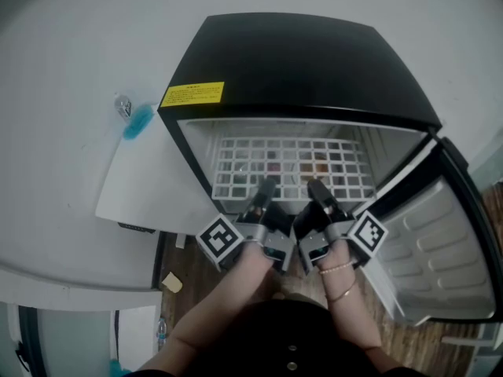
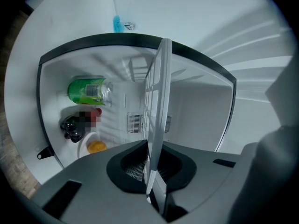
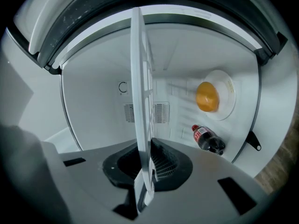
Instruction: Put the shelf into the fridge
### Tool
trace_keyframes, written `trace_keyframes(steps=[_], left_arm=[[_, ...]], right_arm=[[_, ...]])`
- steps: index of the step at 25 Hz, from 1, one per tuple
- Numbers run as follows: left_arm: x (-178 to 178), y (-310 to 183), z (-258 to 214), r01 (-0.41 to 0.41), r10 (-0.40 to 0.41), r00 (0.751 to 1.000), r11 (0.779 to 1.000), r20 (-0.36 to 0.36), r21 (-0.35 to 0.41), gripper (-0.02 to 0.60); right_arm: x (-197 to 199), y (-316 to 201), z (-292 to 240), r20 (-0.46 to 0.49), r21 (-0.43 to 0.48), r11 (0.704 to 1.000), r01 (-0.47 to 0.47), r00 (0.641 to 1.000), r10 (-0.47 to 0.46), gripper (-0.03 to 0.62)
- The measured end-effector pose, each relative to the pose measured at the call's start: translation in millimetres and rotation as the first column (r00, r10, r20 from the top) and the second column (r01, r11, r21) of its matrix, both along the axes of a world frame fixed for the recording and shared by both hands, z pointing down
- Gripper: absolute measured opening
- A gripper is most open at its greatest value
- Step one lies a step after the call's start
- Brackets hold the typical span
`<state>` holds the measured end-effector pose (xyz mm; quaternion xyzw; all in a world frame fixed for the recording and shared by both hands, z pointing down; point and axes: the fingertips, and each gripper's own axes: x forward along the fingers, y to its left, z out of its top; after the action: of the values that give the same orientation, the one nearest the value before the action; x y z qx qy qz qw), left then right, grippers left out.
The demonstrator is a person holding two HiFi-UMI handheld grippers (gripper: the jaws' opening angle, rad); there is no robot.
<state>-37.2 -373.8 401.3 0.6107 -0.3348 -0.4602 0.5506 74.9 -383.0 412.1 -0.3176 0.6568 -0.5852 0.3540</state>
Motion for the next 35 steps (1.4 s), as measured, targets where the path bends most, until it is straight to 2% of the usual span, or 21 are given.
trace_keyframes(steps=[35], left_arm=[[-5,-50,-3,0.034,-0.035,0.999,0.999,0.019,0.031,0.032]], right_arm=[[-5,-51,-1,-0.037,0.018,0.999,0.026,0.999,-0.026,0.037]])
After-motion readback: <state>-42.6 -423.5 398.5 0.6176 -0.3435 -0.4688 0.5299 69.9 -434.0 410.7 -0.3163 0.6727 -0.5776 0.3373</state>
